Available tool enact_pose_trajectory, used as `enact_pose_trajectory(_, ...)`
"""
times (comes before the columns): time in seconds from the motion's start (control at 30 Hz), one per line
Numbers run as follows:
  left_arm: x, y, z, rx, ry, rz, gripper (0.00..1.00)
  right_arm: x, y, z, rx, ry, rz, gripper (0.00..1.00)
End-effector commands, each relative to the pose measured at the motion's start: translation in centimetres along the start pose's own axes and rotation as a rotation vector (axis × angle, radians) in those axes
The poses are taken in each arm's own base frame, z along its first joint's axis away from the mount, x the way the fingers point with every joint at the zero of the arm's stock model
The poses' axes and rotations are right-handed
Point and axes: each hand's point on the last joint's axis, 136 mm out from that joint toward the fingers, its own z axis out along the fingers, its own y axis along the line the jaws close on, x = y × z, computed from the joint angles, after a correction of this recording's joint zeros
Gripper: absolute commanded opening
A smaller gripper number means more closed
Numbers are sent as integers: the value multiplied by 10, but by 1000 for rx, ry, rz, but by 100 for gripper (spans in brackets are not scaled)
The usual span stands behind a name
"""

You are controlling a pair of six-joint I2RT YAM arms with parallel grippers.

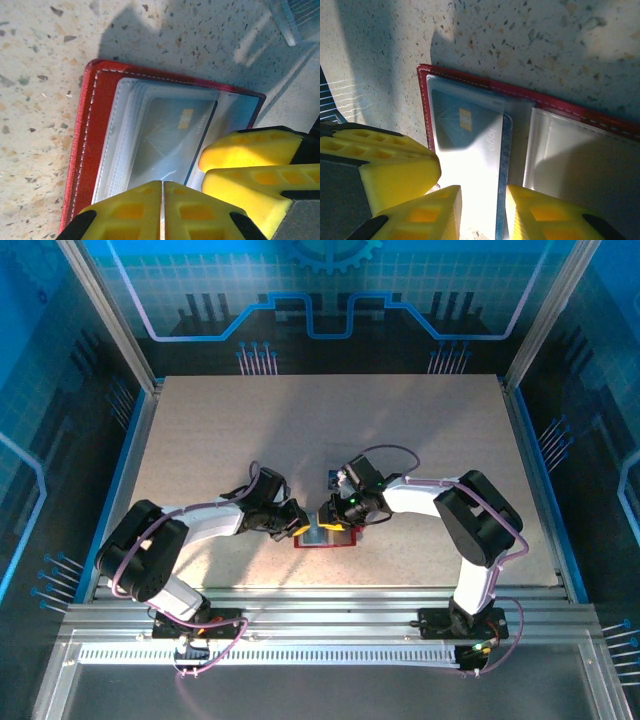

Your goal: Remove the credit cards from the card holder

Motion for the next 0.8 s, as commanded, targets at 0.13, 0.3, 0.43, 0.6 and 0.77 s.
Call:
enact_pose_trajectory(0.13, 1, 11, 4, -17, 16, -12, 9, 0, 11, 5, -27, 11, -10, 29)
enact_pose_trajectory(0.3, 1, 12, 4, -20, 16, -11, 9, 1, 12, 6, -27, 13, -11, 27)
enact_pose_trajectory(0.43, 1, 13, 4, -21, 16, -13, 9, 2, 10, 7, -26, 18, -9, 27)
enact_pose_trajectory(0.6, 2, 15, 4, -28, 16, -12, 9, 2, 8, 10, -18, 21, -7, 27)
enact_pose_trajectory(0.77, 2, 16, 5, -30, 19, -14, 9, 3, 4, 9, -4, 20, -1, 29)
